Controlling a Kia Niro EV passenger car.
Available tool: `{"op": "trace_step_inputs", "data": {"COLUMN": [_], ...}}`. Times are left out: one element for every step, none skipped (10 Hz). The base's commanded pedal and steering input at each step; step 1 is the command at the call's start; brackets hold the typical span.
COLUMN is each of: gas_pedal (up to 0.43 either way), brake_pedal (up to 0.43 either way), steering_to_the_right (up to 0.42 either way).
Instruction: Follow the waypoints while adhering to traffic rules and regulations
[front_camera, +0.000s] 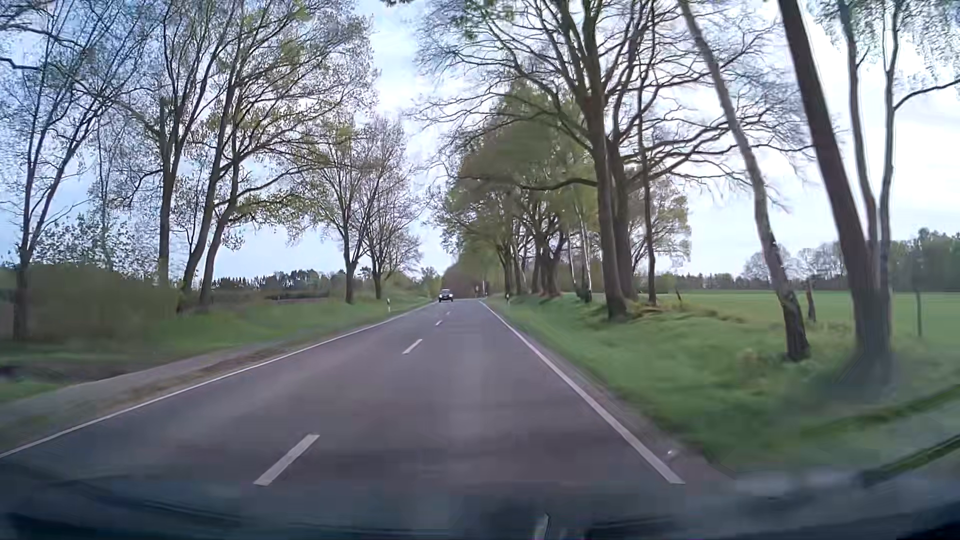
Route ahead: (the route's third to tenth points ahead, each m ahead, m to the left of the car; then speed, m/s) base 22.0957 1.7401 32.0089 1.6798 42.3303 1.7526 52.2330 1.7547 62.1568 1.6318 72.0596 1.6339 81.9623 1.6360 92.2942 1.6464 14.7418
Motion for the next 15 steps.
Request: {"op": "trace_step_inputs", "data": {"gas_pedal": [0.067, 0.067, 0.067, 0.067, 0.067, 0.067, 0.067, 0.067, 0.067, 0.067, 0.079, 0.079, 0.079, 0.079, 0.079], "brake_pedal": [0.0, 0.0, 0.0, 0.0, 0.0, 0.0, 0.0, 0.0, 0.0, 0.0, 0.0, 0.0, 0.0, 0.0, 0.0], "steering_to_the_right": [-0.004, -0.004, -0.004, -0.008, -0.007, -0.006, -0.006, -0.006, -0.006, -0.006, -0.006, -0.006, -0.006, -0.006, -0.006]}}
